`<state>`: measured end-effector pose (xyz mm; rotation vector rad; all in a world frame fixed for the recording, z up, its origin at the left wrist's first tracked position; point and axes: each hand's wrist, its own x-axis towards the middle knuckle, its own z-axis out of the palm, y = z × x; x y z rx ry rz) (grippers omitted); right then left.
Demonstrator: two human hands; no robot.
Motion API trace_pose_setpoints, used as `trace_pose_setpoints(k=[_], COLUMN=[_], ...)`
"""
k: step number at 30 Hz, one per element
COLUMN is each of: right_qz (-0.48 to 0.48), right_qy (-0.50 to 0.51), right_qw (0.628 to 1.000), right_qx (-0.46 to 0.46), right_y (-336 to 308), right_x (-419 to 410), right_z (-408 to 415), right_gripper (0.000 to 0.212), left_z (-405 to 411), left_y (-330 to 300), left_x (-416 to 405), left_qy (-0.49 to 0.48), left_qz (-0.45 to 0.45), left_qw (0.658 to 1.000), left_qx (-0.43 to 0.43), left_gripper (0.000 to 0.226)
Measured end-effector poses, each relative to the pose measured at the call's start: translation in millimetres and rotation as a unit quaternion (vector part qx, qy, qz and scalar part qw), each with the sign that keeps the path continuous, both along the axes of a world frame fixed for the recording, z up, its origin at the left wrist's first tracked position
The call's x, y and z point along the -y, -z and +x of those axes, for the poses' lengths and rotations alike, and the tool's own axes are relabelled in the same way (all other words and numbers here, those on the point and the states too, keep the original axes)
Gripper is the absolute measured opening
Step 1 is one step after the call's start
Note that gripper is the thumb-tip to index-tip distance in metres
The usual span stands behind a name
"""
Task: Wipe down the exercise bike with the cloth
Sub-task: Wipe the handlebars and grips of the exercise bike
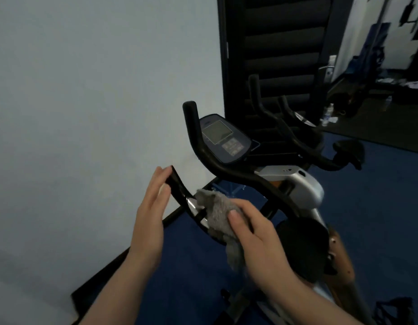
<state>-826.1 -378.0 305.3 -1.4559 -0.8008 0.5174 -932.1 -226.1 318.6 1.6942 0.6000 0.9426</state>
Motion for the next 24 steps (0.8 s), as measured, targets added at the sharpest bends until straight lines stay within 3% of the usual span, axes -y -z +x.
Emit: trace_pose_setpoints(k=[2,5,7,9,13,17,19,22,24], right_qz=[0.016,0.013,-0.002,-0.034,-0.121,-0.113,-0.095,-0.083,-0.1], right_qy=[-0.11,-0.221,-0.264,-0.321,-0.448,-0.424,-0.401,-0.313,-0.275], right_qw=[0.986,0.926,0.886,0.859,0.828,0.869,0.895,0.946,0.954], right_qx=[-0.124,-0.307,-0.381,-0.397,-0.315,-0.23,-0.173,0.011,0.067], right_y=[-13,-17,-12,-5,5,12,10,5,4], right_x=[3,3,2,4,12,14,13,8,4], right_z=[3,-1,-4,-8,-15,-24,-30,-37,-42], right_gripper=[0.021,0.029,0.044,0.057,0.065,0.027,0.026,0.013,0.026], left_z=[-16,-37,-49,-61,-86,-107,-113,-123,-136], left_y=[-6,-12,-16,-15,-9,-8,-6,-2,3], left_x=[23,54,69,81,93,95,94,92,89], left_qy=[0.014,0.058,0.009,-0.068,-0.134,-0.17,-0.188,-0.219,-0.258], left_qz=[-0.014,-0.063,-0.055,-0.057,-0.085,-0.107,-0.106,-0.119,-0.142], left_qw=[1.0,0.996,0.998,0.995,0.986,0.979,0.976,0.968,0.955], left_qx=[0.002,-0.005,-0.024,-0.039,-0.045,-0.015,-0.006,0.007,0.028], left_gripper=[0.035,0.036,0.022,0.018,0.017,0.019,0.018,0.018,0.015])
